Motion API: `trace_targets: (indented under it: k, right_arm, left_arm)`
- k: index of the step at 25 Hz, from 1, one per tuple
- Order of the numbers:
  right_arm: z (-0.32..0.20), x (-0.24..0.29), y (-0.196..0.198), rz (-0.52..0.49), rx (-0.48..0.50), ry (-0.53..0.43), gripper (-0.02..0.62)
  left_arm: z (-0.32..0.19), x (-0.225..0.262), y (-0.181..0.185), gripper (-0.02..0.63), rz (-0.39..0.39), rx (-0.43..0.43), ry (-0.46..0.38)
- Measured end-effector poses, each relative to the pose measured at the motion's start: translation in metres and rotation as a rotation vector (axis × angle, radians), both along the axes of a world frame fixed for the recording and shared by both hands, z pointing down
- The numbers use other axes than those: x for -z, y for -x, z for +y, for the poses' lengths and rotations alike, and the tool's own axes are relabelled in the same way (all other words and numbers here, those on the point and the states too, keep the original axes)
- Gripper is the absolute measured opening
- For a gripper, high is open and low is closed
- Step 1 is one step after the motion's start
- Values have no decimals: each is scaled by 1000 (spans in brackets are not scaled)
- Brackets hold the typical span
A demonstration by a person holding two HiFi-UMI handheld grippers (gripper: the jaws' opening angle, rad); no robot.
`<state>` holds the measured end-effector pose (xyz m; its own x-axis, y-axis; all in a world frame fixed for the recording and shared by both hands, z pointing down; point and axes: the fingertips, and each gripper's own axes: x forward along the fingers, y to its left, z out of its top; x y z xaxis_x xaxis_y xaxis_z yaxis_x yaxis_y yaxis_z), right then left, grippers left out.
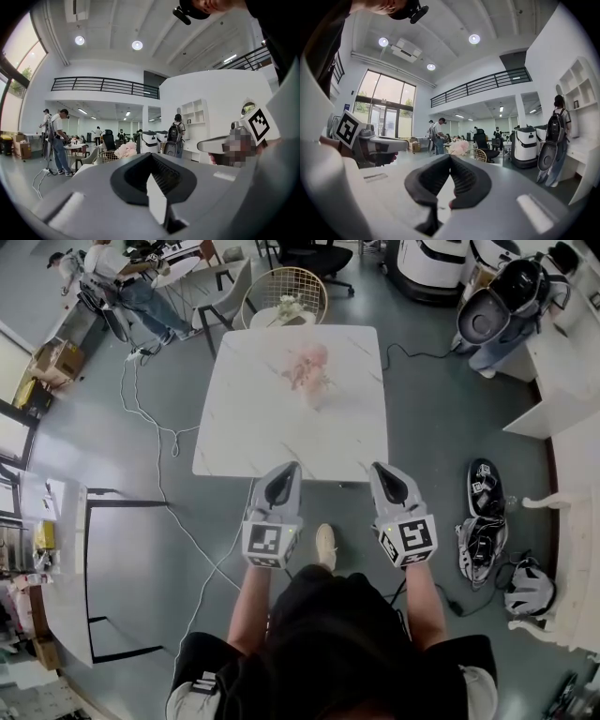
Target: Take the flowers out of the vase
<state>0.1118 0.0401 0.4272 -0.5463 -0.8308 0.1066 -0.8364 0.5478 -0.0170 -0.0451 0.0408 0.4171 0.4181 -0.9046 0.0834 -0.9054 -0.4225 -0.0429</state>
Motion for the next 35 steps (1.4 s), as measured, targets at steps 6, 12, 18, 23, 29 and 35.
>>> trace_targets:
  k: [6, 12, 18, 23, 29, 35]
  right_arm:
    - [-34, -1, 15, 3, -9, 1, 3]
    - [-63, -4, 22, 14, -27, -4, 3]
    - [-80, -5, 32, 25, -36, -6, 3]
    - [-90, -7, 42, 37, -32, -9, 3]
    - [-98, -8, 45, 42, -26, -2, 3]
    - [-119, -11, 50, 35, 17, -5, 3]
  left_arm:
    - [-38, -5, 13, 8, -3, -14, 15]
    - [-69, -10, 22, 8, -4, -31, 9]
    - [-88, -10, 32, 8, 5, -38, -1]
    - [-97, -15, 43, 8, 13, -33, 6]
    - [-105, -10, 45, 8, 11, -28, -8]
    - [-118, -14, 50, 8, 7, 18, -3]
